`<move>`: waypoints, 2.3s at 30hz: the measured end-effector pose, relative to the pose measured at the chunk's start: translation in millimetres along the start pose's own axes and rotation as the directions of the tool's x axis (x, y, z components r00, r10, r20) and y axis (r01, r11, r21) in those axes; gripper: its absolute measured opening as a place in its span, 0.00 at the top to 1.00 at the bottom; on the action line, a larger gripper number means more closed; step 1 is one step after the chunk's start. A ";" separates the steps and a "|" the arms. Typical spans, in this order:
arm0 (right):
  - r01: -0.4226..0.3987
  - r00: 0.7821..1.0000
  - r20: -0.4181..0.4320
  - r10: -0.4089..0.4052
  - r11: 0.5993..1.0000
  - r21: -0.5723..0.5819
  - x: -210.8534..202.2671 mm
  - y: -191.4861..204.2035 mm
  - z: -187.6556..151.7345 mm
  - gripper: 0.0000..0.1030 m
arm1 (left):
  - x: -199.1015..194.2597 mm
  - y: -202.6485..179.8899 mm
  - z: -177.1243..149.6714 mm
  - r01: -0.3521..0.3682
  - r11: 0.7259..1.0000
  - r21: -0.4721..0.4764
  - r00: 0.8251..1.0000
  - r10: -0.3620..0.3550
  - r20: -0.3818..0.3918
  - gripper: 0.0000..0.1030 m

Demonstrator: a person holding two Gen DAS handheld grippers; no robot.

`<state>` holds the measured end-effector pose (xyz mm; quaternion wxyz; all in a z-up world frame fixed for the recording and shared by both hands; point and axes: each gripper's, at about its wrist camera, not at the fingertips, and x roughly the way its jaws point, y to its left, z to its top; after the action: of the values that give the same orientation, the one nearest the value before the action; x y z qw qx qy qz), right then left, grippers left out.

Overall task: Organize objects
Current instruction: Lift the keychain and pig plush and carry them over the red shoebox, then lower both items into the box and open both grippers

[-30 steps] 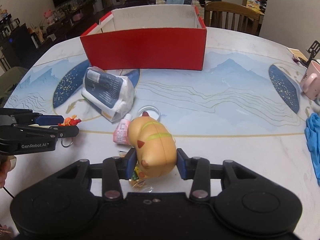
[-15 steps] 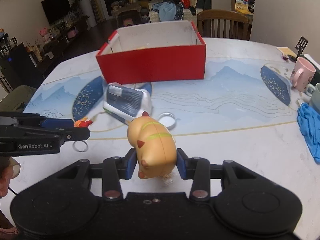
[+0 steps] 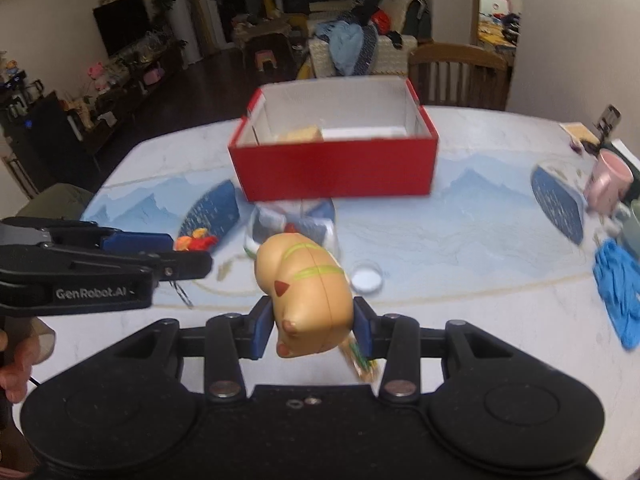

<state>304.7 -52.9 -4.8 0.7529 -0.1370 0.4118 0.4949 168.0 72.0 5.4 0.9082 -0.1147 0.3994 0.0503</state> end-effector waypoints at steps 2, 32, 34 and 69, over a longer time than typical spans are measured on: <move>-0.011 1.000 0.017 0.011 1.000 -0.019 0.4 -1.3 15.1 0.61 | -0.2 0.5 12.0 -0.002 1.000 -0.001 1.000 0.002 0.019 0.56; -0.023 1.000 0.013 0.026 0.980 -0.199 144.8 -72.0 192.7 0.61 | 125.0 42.1 184.3 -0.220 0.973 -0.066 0.968 0.227 0.109 0.56; -0.035 0.999 -0.006 0.035 0.982 -0.186 160.9 -76.1 197.9 0.61 | 140.2 48.5 187.0 -0.236 0.968 -0.086 0.966 0.244 0.086 0.56; 0.010 0.979 -0.188 -0.083 0.933 -0.360 294.9 -68.2 203.3 0.52 | 248.8 84.8 170.4 -0.261 0.965 -0.027 0.952 0.252 -0.175 0.55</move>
<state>512.1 226.1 -114.6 0.6816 -0.3304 0.3853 0.5271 442.4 196.5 -80.7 0.8535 -0.0881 0.4854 0.1677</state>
